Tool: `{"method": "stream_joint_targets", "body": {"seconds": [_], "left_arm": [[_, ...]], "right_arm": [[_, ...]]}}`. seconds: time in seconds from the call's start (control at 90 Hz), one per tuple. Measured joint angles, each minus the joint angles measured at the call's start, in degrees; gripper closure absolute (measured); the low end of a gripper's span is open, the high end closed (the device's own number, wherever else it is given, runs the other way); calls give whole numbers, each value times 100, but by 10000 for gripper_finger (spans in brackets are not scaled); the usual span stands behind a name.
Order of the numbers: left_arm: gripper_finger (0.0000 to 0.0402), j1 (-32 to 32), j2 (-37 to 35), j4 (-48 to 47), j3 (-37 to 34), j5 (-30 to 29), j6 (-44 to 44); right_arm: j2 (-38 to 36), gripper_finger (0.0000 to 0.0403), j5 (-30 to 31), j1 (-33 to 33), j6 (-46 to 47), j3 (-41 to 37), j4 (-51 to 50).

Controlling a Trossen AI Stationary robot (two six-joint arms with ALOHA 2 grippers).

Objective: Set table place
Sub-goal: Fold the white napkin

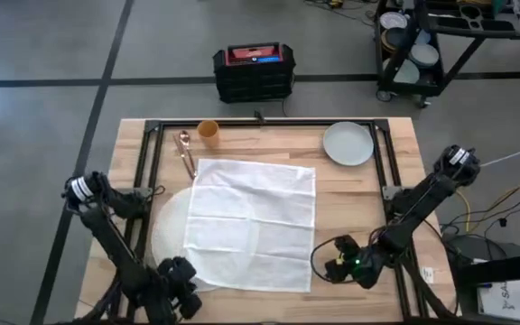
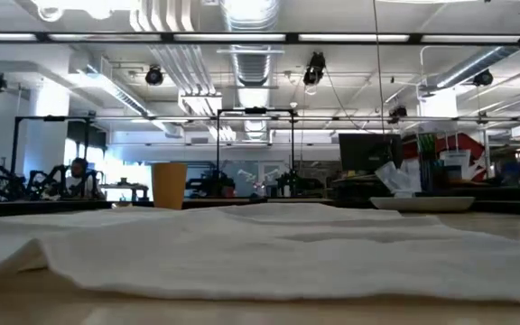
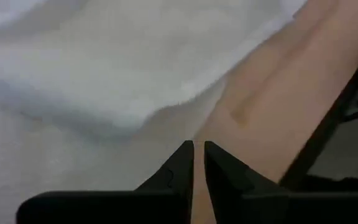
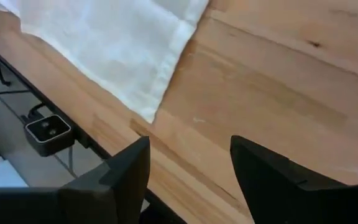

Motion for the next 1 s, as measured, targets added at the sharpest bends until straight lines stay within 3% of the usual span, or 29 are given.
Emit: {"method": "stream_joint_targets", "body": {"seconds": [0.211,0.367,0.522,1.0], "left_arm": [[354,-28,491,-8,576,874,60],[352,-108,666,-531,709,1478,-246],[350,-269,611,-1187,581,1471,-1834],[326,-122,588,-343,613,1541,-2056]], "right_arm": [[0,197,2,0,-183,-2,-195],[-2,197,2,0,-217,-2,-447],[-2,197,4,0,-224,-7,-636],[0,197,118,0,-429,-15,-932]]}}
